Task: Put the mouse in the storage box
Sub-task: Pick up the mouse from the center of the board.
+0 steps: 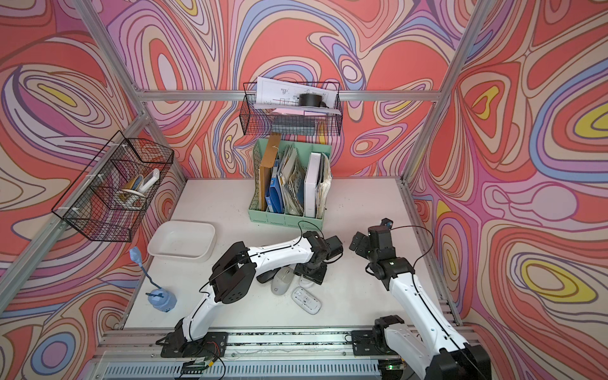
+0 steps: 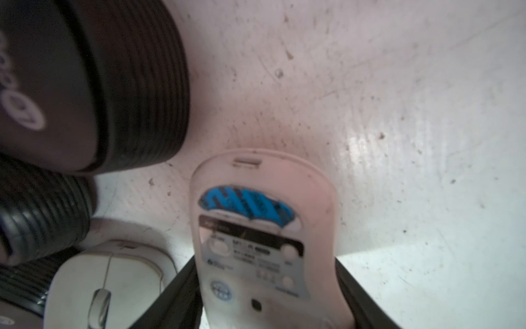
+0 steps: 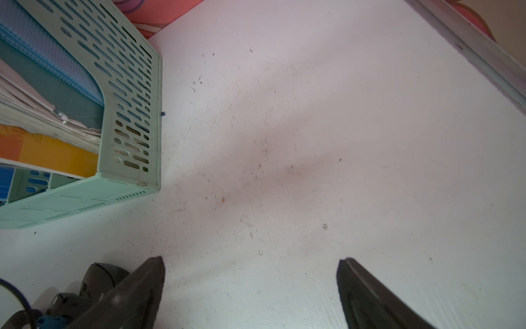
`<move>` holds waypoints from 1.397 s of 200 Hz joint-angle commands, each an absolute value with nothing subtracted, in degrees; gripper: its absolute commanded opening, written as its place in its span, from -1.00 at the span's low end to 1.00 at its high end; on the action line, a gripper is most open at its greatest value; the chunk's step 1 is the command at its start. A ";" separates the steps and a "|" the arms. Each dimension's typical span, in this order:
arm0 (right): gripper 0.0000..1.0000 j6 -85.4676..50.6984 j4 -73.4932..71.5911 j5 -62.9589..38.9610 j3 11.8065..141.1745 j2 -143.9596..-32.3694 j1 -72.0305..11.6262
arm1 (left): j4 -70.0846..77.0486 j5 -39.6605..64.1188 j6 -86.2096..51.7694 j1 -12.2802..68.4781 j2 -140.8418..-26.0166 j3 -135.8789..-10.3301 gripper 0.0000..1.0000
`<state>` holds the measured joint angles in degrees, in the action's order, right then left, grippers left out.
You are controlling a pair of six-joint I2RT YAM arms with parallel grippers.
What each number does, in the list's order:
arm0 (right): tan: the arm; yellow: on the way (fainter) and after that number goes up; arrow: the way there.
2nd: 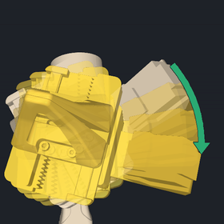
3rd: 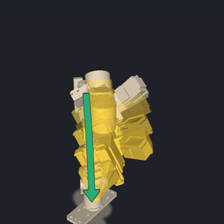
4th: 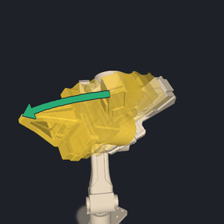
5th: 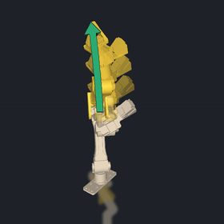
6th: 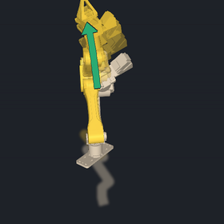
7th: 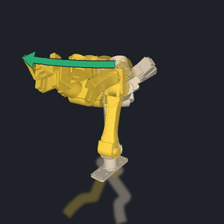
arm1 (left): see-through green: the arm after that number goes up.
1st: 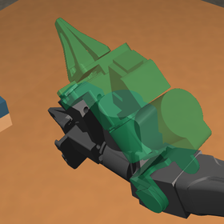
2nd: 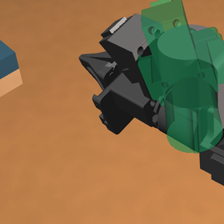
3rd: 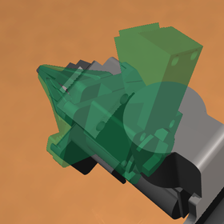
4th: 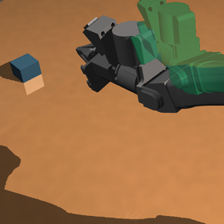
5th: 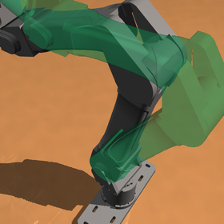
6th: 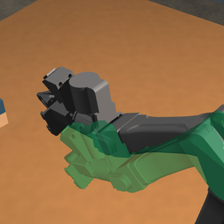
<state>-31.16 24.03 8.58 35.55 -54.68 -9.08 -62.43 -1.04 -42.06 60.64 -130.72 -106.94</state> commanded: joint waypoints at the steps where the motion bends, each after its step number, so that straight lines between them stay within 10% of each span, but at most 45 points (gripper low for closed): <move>1: 0.93 -31.35 24.78 9.04 35.54 -54.05 -9.40 | -59.43 0.79 -40.88 60.25 -128.73 -104.13 0.09; 173: 0.91 -31.05 19.09 -0.14 33.12 -50.56 -11.49 | -1.19 21.56 -54.71 48.63 -97.15 -61.64 -0.03; 279: 0.85 -28.98 -7.53 -9.05 22.88 -46.44 -29.92 | 28.52 21.93 -76.04 41.32 -90.56 -44.77 0.00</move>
